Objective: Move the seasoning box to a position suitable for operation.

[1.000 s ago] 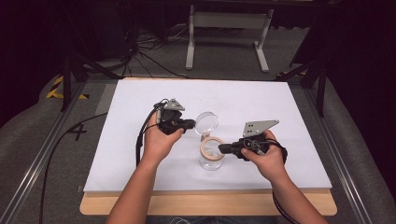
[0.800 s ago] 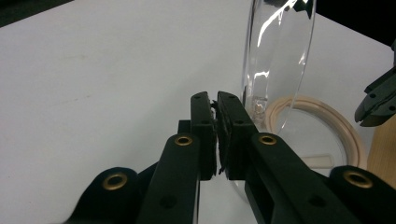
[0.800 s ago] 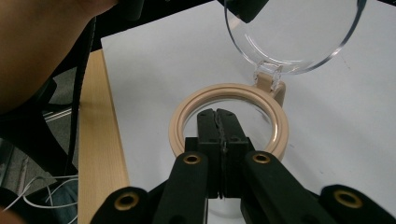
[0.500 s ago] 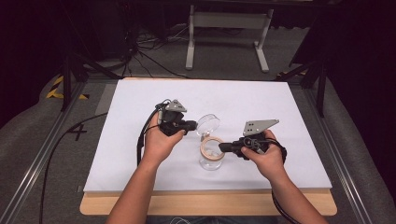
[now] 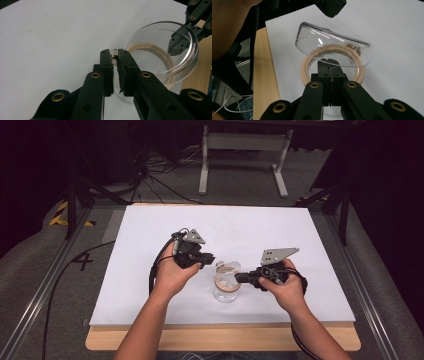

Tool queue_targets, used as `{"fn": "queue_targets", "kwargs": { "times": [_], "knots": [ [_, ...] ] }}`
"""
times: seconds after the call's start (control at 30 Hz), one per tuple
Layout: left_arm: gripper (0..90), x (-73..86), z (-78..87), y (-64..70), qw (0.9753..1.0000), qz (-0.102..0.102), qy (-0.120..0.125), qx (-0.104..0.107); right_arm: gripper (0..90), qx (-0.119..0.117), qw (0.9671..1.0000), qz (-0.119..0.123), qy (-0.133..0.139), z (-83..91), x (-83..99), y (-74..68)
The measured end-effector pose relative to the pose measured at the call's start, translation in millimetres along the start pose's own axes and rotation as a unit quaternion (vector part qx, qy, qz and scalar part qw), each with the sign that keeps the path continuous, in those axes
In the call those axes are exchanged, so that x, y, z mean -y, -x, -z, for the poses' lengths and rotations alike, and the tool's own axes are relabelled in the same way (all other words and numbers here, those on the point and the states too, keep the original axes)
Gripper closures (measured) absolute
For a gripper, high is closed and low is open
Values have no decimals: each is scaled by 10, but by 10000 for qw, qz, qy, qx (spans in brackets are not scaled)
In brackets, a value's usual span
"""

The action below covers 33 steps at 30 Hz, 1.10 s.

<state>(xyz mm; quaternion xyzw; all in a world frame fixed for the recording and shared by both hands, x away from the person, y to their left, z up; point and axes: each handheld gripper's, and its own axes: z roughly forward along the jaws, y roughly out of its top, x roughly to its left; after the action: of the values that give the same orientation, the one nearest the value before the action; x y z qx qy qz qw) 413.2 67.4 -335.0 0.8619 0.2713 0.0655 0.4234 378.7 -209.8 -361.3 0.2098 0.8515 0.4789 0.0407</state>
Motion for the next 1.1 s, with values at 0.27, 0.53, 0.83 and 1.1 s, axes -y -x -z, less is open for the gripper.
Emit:
{"fn": "queue_targets", "kwargs": {
  "times": [0.27, 0.53, 0.83, 1.1],
  "knots": [
    [821, 1, 32, -5, 10000, 4, 5, 1, 899, -27, 10000, 28, -79, 10, 0, -6],
    [818, 5, 61, -11, 10000, 0, -29, -14, 899, -71, 9994, 84, -333, 24, 12, -31],
    [813, 5, 72, -5, 10000, -20, -78, -44, 899, -183, 9976, 7, -665, 18, 31, -56],
    [812, 8, 72, -3, 9999, -7, -119, -22, 900, -207, 9951, -112, -958, 58, 84, -31]
  ]
}}
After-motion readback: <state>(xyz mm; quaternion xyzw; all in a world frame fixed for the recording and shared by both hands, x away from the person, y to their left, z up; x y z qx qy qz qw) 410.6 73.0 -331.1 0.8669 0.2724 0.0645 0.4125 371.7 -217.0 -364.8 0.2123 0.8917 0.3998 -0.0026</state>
